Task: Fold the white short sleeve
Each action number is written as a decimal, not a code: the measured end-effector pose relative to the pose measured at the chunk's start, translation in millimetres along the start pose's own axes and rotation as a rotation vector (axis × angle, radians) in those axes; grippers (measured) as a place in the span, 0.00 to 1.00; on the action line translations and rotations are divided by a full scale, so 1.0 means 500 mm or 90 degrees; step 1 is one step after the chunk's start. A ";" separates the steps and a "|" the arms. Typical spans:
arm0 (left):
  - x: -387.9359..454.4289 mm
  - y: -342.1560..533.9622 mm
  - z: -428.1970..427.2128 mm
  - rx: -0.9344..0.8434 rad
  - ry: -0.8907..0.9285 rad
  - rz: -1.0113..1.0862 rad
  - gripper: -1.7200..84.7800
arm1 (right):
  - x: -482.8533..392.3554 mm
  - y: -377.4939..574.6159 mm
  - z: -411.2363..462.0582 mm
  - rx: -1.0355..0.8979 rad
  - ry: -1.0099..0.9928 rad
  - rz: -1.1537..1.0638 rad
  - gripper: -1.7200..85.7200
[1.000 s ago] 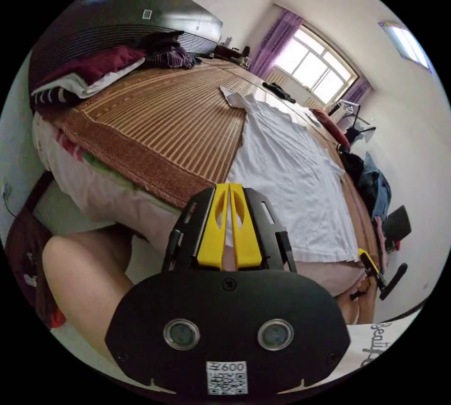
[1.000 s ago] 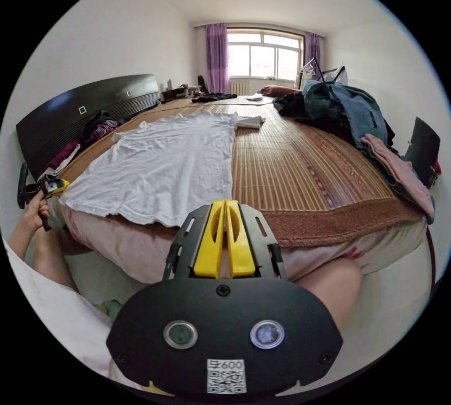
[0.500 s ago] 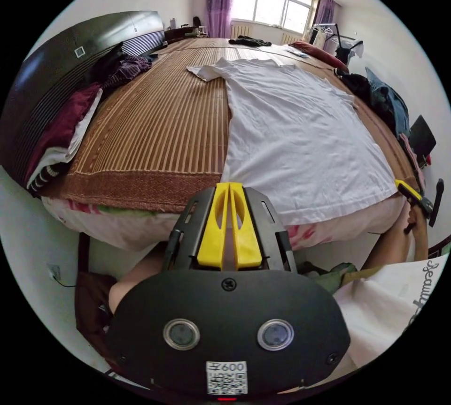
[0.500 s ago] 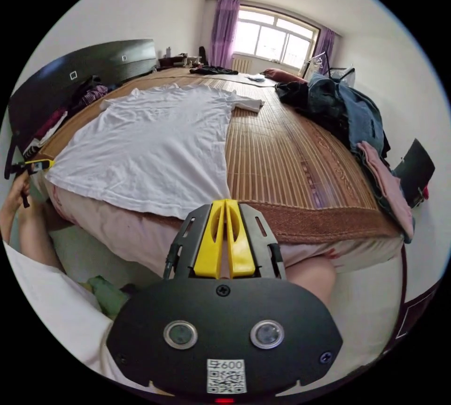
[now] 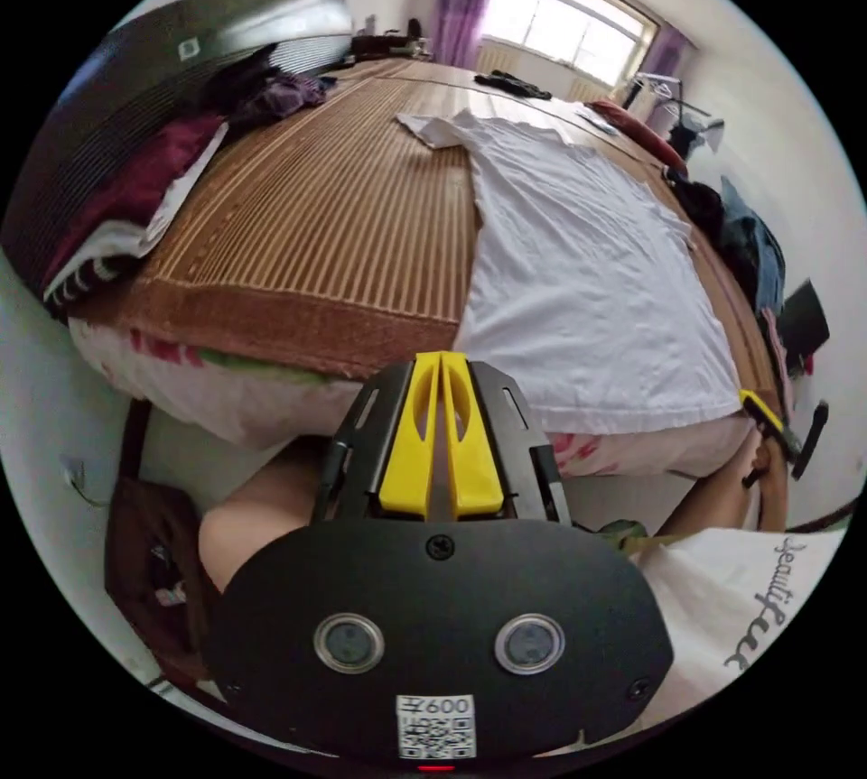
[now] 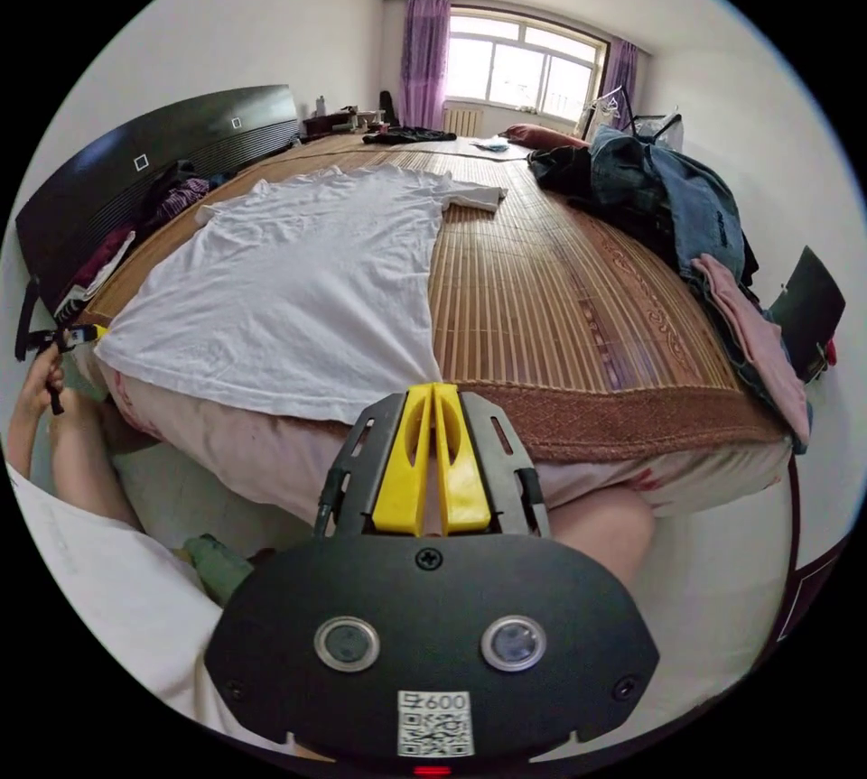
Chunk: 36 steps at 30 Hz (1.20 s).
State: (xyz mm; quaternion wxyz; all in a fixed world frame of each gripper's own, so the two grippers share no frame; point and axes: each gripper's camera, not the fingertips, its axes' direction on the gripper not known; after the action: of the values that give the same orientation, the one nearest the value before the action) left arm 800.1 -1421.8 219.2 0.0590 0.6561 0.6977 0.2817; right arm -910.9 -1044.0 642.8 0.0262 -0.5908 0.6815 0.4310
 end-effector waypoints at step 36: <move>0.912 -0.458 -0.265 -0.128 0.273 0.373 0.02 | -1.331 -1.083 0.889 -0.050 -0.109 -0.418 0.01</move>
State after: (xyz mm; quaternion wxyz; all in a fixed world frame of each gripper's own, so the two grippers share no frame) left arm 477.9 -1026.7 353.2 -0.1072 0.7447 0.4457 0.4850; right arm -473.2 -210.4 425.4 0.1982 -0.7406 0.4334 0.4736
